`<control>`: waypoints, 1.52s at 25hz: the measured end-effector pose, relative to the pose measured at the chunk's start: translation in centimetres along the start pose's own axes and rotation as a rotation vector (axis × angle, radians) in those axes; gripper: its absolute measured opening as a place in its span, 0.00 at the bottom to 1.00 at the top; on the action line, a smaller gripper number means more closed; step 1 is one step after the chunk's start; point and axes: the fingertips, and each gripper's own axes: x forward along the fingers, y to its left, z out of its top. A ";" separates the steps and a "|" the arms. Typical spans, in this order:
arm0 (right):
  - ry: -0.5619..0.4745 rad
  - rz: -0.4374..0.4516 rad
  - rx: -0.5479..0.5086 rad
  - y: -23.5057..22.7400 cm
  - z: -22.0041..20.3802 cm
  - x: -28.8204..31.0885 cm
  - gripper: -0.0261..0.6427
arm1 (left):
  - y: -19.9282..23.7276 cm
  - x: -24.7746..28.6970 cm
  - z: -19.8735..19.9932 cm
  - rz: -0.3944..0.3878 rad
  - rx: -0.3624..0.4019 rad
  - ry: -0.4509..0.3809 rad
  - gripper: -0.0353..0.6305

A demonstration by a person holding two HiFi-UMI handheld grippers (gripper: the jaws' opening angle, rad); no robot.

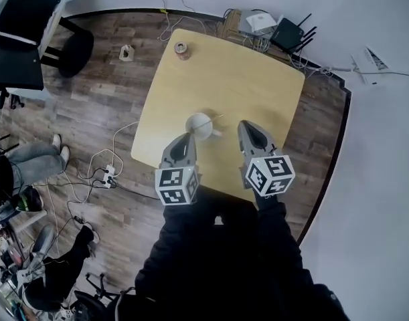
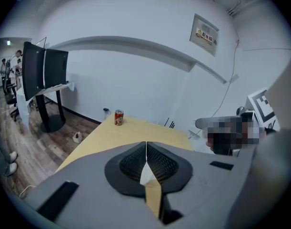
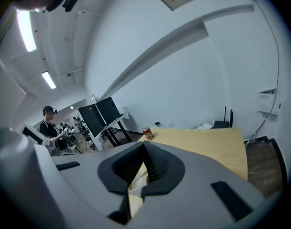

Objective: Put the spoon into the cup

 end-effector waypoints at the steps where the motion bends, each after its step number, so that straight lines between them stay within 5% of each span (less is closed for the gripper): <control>1: -0.010 0.000 -0.026 0.5 0.8 -0.8 0.07 | -0.8 -0.6 0.8 -0.007 0.009 -0.019 0.10; 18: -0.227 0.023 -0.262 6.4 10.3 -10.6 0.07 | -10.5 -8.2 9.4 -0.079 0.189 -0.267 0.10; 38: -0.272 0.051 -0.315 7.8 11.3 -14.0 0.07 | -13.2 -10.4 10.4 -0.075 0.216 -0.329 0.10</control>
